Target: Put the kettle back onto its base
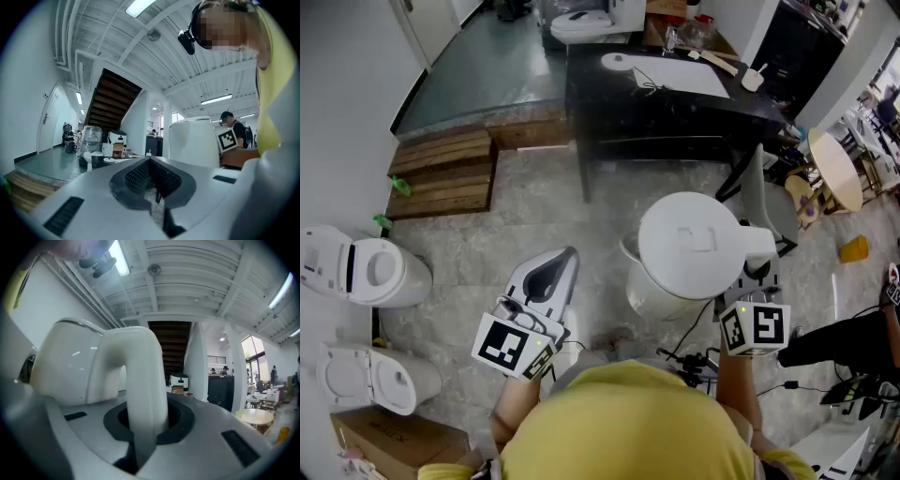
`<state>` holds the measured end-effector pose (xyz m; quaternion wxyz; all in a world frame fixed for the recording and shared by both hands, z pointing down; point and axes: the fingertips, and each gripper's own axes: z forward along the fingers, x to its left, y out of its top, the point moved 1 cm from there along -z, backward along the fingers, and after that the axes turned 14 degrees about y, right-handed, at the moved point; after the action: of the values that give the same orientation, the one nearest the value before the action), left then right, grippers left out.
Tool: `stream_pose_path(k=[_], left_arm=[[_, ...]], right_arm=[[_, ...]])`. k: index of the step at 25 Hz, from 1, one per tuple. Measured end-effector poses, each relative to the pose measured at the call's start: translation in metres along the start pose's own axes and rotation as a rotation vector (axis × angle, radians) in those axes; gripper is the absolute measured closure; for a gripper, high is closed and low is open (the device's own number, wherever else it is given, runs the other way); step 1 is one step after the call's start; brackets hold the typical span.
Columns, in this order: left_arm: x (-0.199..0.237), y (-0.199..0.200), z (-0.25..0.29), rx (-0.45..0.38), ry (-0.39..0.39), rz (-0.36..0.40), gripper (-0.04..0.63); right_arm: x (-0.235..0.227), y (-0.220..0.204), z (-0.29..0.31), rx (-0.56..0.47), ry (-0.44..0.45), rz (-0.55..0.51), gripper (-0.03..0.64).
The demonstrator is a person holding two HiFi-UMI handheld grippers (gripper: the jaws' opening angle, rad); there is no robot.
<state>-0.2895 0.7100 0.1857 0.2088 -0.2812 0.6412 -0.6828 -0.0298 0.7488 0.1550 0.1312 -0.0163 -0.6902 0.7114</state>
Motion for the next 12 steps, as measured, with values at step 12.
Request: stream_pose_path(k=[12], left_arm=[[0.002, -0.0016, -0.0046, -0.002, -0.028, -0.001, 0.594]], right_arm=[[0.0049, 0.0012, -0.0011, -0.012, -0.029, 0.01, 0.566]])
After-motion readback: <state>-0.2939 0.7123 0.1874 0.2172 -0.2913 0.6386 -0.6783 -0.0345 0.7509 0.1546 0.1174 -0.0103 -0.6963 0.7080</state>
